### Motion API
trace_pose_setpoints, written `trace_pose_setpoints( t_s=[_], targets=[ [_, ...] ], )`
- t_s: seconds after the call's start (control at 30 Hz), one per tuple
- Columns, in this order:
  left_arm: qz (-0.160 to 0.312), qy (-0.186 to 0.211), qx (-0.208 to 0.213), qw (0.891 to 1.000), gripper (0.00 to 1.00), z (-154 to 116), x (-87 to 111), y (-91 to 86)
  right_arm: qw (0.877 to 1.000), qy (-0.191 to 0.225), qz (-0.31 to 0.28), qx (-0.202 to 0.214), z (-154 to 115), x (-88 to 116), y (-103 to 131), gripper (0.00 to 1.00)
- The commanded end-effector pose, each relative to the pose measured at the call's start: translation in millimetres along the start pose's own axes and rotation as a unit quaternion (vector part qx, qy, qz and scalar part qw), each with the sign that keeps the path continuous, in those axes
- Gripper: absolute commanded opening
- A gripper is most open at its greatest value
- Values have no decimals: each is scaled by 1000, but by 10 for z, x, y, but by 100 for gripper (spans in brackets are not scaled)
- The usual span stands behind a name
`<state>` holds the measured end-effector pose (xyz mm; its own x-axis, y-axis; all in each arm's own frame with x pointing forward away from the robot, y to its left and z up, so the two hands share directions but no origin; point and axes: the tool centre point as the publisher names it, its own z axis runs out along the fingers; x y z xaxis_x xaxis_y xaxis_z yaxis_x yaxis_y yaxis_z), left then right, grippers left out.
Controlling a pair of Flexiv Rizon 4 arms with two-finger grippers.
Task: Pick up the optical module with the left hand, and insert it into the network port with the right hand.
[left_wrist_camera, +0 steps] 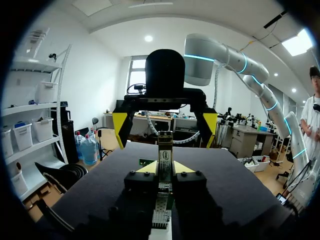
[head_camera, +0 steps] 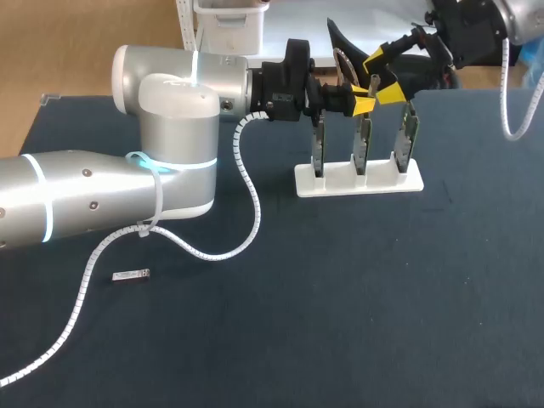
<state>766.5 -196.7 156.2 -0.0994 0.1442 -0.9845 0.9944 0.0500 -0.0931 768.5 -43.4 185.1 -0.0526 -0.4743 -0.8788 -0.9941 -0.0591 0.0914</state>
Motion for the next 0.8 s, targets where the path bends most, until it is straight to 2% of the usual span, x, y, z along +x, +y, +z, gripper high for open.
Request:
trace_pose_setpoints(
  t_s=[0.03,0.17,0.2,0.23,0.8],
  targets=[
    [0,-1,-2,1000,0,0,8,-11,1000,0,0,3,6,-4,10,100],
    [0,-1,-2,1000,0,0,8,-11,1000,-1,0,3,5,-7,2,100],
    [0,-1,-2,1000,0,0,8,-11,1000,-1,-1,2,5,-7,0,43],
    [0,-1,-2,1000,0,0,8,-11,1000,-2,-2,1,6,-7,-1,0],
    [0,-1,-2,1000,0,0,8,-11,1000,-5,2,-1,10,38,-32,0]
  ],
)
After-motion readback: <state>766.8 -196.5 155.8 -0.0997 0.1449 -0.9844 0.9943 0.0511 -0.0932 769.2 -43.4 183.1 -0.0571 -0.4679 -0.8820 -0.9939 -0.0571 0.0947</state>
